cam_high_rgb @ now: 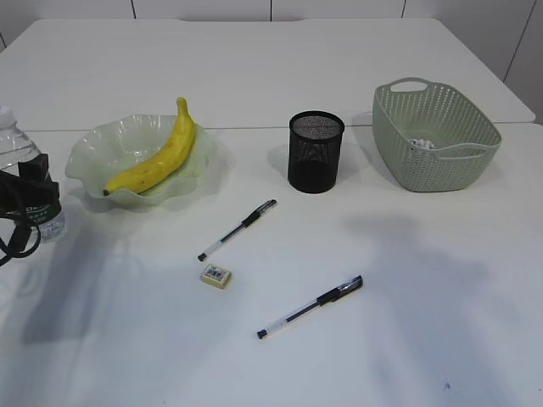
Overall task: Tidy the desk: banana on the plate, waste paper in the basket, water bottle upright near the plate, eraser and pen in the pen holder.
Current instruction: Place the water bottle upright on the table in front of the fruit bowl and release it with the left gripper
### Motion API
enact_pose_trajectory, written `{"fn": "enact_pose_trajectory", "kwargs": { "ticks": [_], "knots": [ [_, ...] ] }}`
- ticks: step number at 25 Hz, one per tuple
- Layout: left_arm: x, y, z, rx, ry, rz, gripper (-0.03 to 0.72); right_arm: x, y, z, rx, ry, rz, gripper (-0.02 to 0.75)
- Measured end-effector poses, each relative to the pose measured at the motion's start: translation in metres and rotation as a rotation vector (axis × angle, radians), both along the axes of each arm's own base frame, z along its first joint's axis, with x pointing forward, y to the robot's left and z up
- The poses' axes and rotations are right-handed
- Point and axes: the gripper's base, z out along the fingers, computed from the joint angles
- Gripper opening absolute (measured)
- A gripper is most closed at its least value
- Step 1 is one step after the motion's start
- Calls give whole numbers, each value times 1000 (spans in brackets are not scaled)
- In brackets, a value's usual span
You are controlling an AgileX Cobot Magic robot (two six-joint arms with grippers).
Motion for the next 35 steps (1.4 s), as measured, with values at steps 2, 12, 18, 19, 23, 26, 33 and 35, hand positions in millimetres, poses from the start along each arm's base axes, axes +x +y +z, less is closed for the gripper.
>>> {"fn": "enact_pose_trajectory", "kwargs": {
  "ticks": [2, 12, 18, 19, 23, 26, 33, 35],
  "knots": [
    [0, 1, 0, -3, 0, 9, 501, 0, 0, 0, 0, 0, 0, 314],
    [-1, 4, 0, -15, 1, 51, 494, 0, 0, 0, 0, 0, 0, 314],
    [0, 3, 0, -12, 1, 40, 493, 0, 0, 0, 0, 0, 0, 314],
    [0, 3, 0, -12, 1, 40, 494, 0, 0, 0, 0, 0, 0, 314],
    [0, 3, 0, -11, -2, 39, 524, 0, 0, 0, 0, 0, 0, 314],
    [4, 3, 5, -9, -36, 38, 557, 0, 0, 0, 0, 0, 0, 314],
    [4, 3, 8, -9, -49, 38, 570, 0, 0, 0, 0, 0, 0, 314],
    [4, 3, 8, -9, -49, 38, 571, 0, 0, 0, 0, 0, 0, 314]
  ]
}}
